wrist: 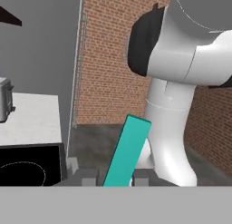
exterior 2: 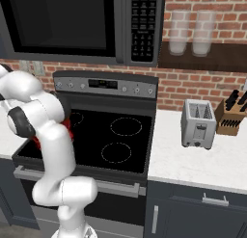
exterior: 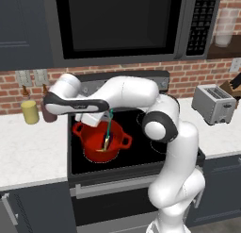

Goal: Put the eggplant and lemon wedge in the pot. Retrieve the spatula and lightly stir the vegetables in the pot.

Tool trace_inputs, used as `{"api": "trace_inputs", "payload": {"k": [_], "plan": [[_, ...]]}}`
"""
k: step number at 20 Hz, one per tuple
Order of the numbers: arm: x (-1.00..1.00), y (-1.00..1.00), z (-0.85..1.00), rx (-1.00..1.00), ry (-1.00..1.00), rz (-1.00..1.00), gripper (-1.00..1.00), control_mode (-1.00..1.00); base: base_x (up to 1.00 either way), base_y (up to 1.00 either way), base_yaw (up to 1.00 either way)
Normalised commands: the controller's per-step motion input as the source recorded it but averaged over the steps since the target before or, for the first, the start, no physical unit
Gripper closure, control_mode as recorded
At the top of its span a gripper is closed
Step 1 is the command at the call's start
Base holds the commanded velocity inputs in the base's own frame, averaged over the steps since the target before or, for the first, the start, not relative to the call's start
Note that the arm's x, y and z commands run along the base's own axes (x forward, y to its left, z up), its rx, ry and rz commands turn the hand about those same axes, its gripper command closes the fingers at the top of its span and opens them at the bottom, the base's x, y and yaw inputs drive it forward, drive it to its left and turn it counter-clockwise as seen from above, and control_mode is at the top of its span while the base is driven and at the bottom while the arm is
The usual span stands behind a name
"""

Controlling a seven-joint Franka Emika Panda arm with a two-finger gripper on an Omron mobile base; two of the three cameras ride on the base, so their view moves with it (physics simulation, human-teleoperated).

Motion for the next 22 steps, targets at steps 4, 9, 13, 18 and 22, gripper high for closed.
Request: {"api": "trace_inputs", "payload": {"k": [4, 9, 13, 18, 22], "plan": [[0.27, -0.21, -0.23, 0.0, 0.02, 0.0, 1.0, -1.0, 0.0, 0.0, 0.0], [0.46, -0.09, -0.6, 0.0, 0.12, 0.0, 1.0, -1.0, 0.0, 0.0, 0.0], [0.61, -0.02, -0.54, 0.0, 0.07, 0.0, 1.0, -1.0, 0.0, 0.0, 0.0], [0.77, 0.0, -0.15, 0.0, 0.0, 0.0, 1.0, -1.0, 0.0, 0.0, 0.0], [0.7, 0.0, 0.0, 0.0, 0.0, 0.0, 1.0, -1.0, 0.0, 0.0, 0.0]]}}
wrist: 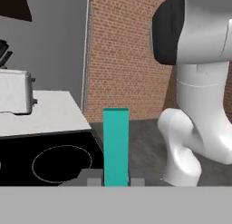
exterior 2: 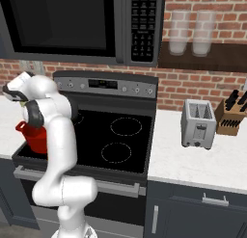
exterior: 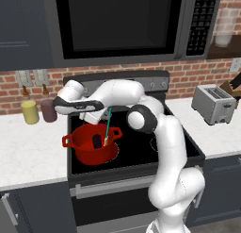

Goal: Put the eggplant and lemon wedge in the pot. Retrieve the spatula and lightly stir the vegetables in the pot.

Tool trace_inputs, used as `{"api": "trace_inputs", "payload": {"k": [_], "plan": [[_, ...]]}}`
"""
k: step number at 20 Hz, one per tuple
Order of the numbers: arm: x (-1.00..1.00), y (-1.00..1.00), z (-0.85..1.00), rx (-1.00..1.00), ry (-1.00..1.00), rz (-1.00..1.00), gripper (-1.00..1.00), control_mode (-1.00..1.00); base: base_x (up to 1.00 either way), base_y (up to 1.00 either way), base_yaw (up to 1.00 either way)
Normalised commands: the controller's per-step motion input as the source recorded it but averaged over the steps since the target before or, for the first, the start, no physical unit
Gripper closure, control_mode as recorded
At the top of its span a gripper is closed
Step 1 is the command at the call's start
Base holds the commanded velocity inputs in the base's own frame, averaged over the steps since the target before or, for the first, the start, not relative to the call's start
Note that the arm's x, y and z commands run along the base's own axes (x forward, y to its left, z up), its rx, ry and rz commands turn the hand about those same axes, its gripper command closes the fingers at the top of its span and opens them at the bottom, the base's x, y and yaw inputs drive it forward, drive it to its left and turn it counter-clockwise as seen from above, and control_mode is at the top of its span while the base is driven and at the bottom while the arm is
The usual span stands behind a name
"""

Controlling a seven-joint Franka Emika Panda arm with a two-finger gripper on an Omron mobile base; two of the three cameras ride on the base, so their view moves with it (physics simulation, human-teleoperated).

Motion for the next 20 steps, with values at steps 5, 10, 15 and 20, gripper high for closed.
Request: {"api": "trace_inputs", "payload": {"k": [5, 10, 15, 20], "plan": [[0.47, 0.0, 0.0, -0.02, 0.0, 0.0, 1.0, -1.0, 0.0, 0.0, 0.0], [0.13, 0.0, 0.07, -0.01, -0.02, 0.0, 1.0, -1.0, 0.0, 0.0, 0.0], [0.0, 0.07, 0.32, 0.0, 0.0, 0.0, 1.0, -1.0, 0.0, 0.0, 0.0], [0.15, -0.06, 0.0, -0.08, -0.03, 0.01, 1.0, -1.0, 0.0, 0.0, 0.0]]}}
